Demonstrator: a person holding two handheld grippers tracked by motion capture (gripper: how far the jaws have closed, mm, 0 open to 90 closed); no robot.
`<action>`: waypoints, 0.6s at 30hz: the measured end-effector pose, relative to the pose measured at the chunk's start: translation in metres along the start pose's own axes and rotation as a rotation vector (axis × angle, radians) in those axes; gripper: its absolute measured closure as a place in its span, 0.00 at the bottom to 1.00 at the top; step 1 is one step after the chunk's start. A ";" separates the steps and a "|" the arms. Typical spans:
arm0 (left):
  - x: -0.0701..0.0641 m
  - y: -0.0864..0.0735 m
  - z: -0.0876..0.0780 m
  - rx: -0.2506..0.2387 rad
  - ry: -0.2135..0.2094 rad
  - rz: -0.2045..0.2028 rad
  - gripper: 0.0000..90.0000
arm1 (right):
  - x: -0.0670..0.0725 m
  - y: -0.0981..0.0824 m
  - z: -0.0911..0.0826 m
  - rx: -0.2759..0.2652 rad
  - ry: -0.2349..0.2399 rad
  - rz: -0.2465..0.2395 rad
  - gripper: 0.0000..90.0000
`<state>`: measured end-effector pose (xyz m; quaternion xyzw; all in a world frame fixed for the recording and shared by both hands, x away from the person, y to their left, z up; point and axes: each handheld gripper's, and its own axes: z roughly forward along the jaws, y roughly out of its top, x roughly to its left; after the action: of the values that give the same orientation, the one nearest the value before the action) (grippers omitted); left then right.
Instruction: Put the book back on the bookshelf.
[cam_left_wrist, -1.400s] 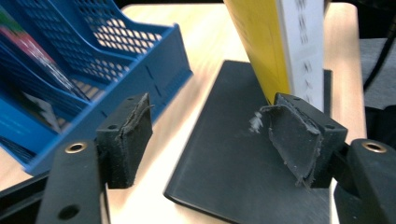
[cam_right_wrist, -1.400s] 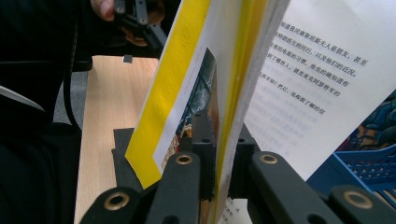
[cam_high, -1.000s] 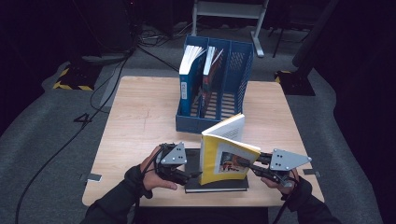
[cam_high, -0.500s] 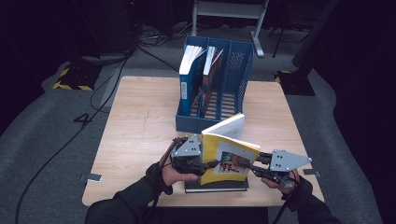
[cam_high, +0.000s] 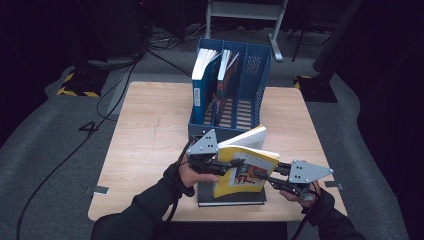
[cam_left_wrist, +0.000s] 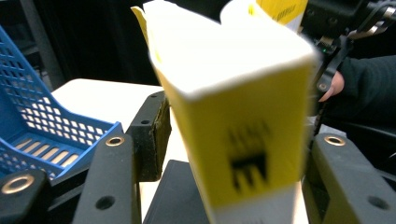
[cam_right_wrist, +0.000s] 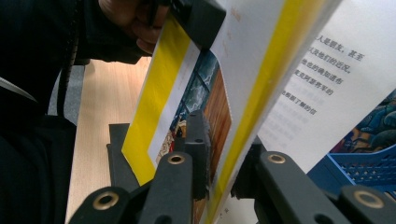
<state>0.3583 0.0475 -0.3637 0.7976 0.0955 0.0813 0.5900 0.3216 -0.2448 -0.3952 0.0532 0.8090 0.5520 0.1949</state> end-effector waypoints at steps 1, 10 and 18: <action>0.000 0.000 0.000 0.000 0.000 0.000 0.55 | 0.000 0.000 0.000 0.000 0.000 0.000 0.88; -0.001 0.009 0.001 0.007 -0.035 0.022 0.77 | -0.003 -0.004 -0.002 0.018 -0.034 0.011 0.80; 0.001 0.009 0.001 0.002 -0.043 -0.014 0.82 | -0.011 -0.012 -0.015 0.036 -0.063 0.046 0.71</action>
<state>0.3599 0.0446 -0.3555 0.7990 0.0885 0.0598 0.5917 0.3278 -0.2654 -0.3987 0.0924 0.8108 0.5399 0.2064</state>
